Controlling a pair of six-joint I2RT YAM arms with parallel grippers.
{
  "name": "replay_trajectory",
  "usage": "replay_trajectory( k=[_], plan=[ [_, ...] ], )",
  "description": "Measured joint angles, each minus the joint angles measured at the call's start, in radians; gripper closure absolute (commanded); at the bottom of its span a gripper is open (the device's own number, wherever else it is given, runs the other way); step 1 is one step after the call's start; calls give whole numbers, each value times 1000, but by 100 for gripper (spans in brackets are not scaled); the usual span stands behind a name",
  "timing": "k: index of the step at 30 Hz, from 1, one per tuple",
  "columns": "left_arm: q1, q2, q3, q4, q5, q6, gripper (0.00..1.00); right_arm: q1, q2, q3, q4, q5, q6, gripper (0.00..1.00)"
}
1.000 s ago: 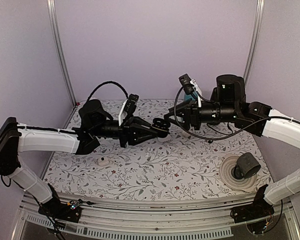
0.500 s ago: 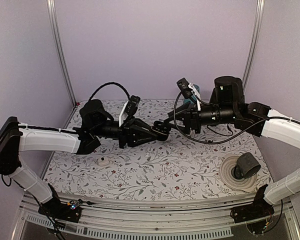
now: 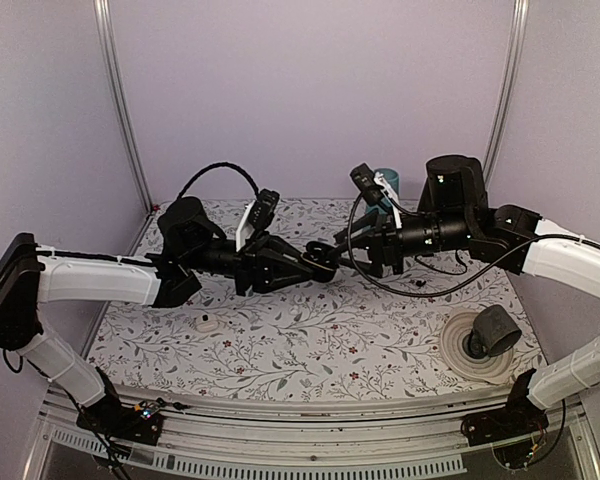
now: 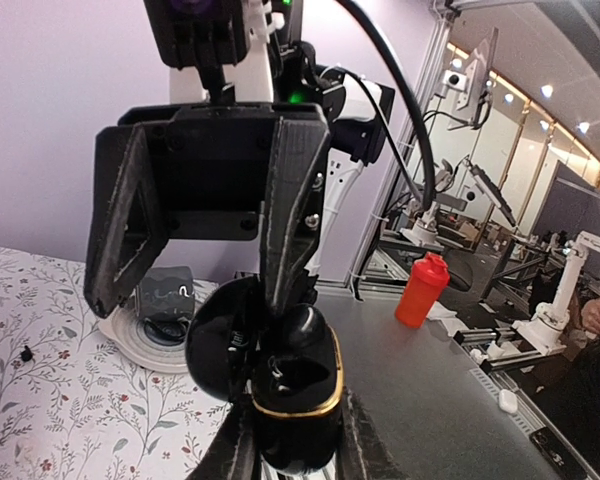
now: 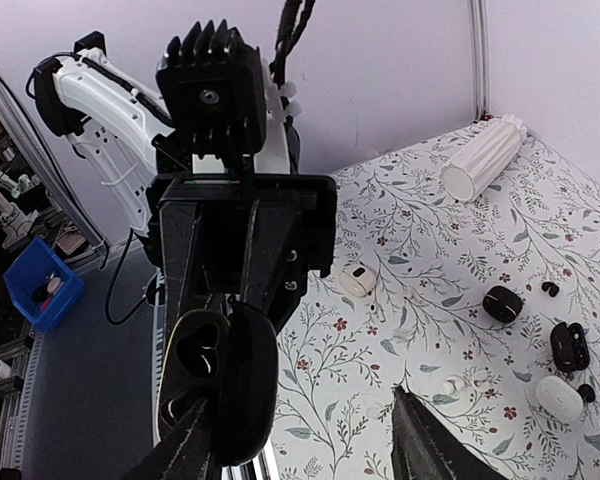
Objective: Insert the wireless bluetooth earbuds into the charging case
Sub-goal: Adjust the right earbud in the right side groove of the charging case, then pick up the left earbud from the center of the board.
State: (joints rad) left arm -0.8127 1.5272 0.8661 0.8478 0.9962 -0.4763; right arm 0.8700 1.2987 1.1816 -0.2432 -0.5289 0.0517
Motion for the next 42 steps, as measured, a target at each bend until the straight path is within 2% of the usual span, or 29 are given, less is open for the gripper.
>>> replay_trajectory(
  k=[10, 16, 23, 26, 29, 30, 33, 35, 42],
  plan=[
    [10, -7, 0, -63, -124, 67, 100, -39, -36, -27, 7, 135, 75, 37],
    [26, -46, -19, -121, -252, 111, 100, -136, -71, -63, 7, 250, 157, 36],
    [43, -84, -46, -137, -324, 130, 100, -324, -44, -108, -42, 388, 277, 36],
    [47, -97, -48, -142, -334, 133, 100, -410, 28, -138, -45, 423, 324, 35],
    [48, -105, -49, -144, -337, 134, 100, -481, 178, -170, -39, 462, 359, 33],
    [49, -106, -50, -144, -337, 134, 100, -502, 256, -172, -33, 472, 370, 29],
    [50, -108, -50, -144, -337, 134, 100, -538, 542, -144, -32, 506, 377, 32],
    [51, -108, -51, -145, -335, 134, 100, -531, 599, -15, -15, 549, 384, 33],
    [59, -128, -54, -161, -333, 135, 100, -525, 628, -14, -88, 583, 420, 36]
  ],
)
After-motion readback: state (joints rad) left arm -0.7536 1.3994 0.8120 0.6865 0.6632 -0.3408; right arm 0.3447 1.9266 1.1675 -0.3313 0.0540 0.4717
